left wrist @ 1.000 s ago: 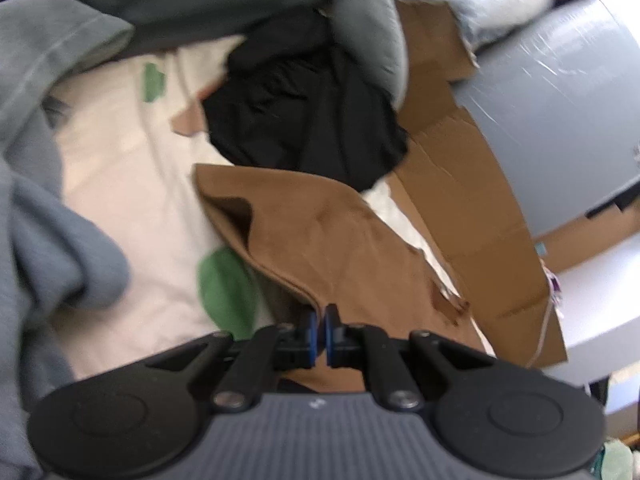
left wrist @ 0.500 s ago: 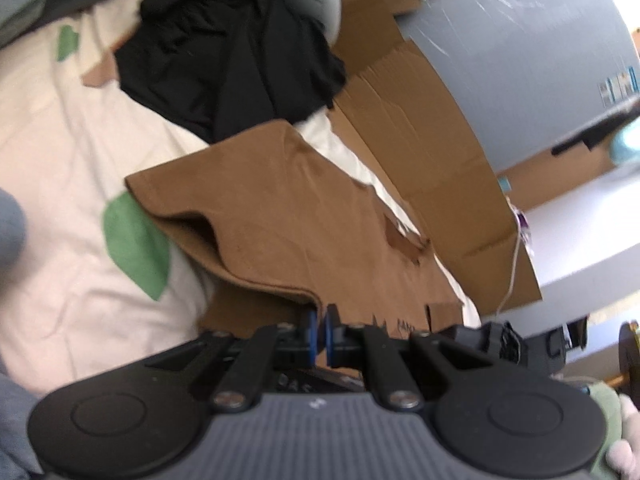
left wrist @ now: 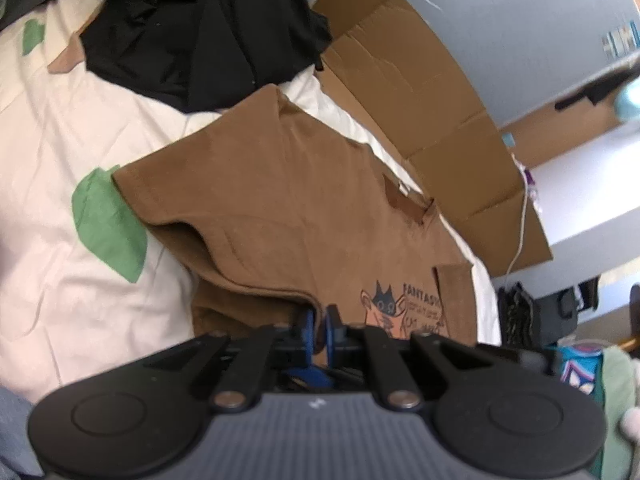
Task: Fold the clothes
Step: 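Open both tools and release the folded shirt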
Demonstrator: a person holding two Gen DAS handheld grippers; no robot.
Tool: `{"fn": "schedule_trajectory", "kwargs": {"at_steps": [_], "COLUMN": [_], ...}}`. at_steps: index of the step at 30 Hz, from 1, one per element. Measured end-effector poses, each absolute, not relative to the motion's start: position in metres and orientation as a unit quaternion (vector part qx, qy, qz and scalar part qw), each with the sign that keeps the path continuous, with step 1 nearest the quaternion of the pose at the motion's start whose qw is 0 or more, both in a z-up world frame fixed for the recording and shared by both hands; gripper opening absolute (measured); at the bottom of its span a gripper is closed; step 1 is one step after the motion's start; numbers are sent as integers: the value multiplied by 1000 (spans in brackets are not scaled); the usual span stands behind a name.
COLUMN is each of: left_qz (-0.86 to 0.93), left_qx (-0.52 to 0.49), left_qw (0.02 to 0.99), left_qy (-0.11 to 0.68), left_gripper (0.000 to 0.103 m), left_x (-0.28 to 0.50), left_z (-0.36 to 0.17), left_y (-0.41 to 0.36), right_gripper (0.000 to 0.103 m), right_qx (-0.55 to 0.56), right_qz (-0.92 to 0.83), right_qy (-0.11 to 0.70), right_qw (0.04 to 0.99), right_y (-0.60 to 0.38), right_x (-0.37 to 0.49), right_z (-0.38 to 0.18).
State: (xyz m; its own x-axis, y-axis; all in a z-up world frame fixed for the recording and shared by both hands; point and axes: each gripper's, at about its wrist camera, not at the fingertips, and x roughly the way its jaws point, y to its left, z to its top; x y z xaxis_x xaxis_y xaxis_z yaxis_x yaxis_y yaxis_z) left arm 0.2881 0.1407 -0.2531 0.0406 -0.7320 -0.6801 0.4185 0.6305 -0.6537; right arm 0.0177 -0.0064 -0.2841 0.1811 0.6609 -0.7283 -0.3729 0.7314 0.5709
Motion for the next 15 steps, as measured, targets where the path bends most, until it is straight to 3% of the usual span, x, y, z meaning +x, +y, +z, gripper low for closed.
{"fn": "schedule_trajectory", "kwargs": {"at_steps": [7, 11, 13, 15], "left_qz": [-420, -438, -449, -460], "left_qx": [-67, -13, -2, 11], "left_qw": [704, 691, 681, 676], "left_qy": [568, 575, 578, 576], "left_gripper": [9, 23, 40, 41], "left_x": [275, 263, 259, 254], "left_z": [-266, -271, -271, -267], "left_y": [119, 106, 104, 106], "right_gripper": [47, 47, 47, 47], "right_qx": [154, 172, 168, 164], "right_qz": [295, 286, 288, 291], "right_qy": [548, 546, 541, 537], "right_qw": [768, 769, 772, 774], "right_y": [-54, -69, -68, -67], "right_x": [13, 18, 20, 22], "right_z": [-276, -273, -270, -267]}}
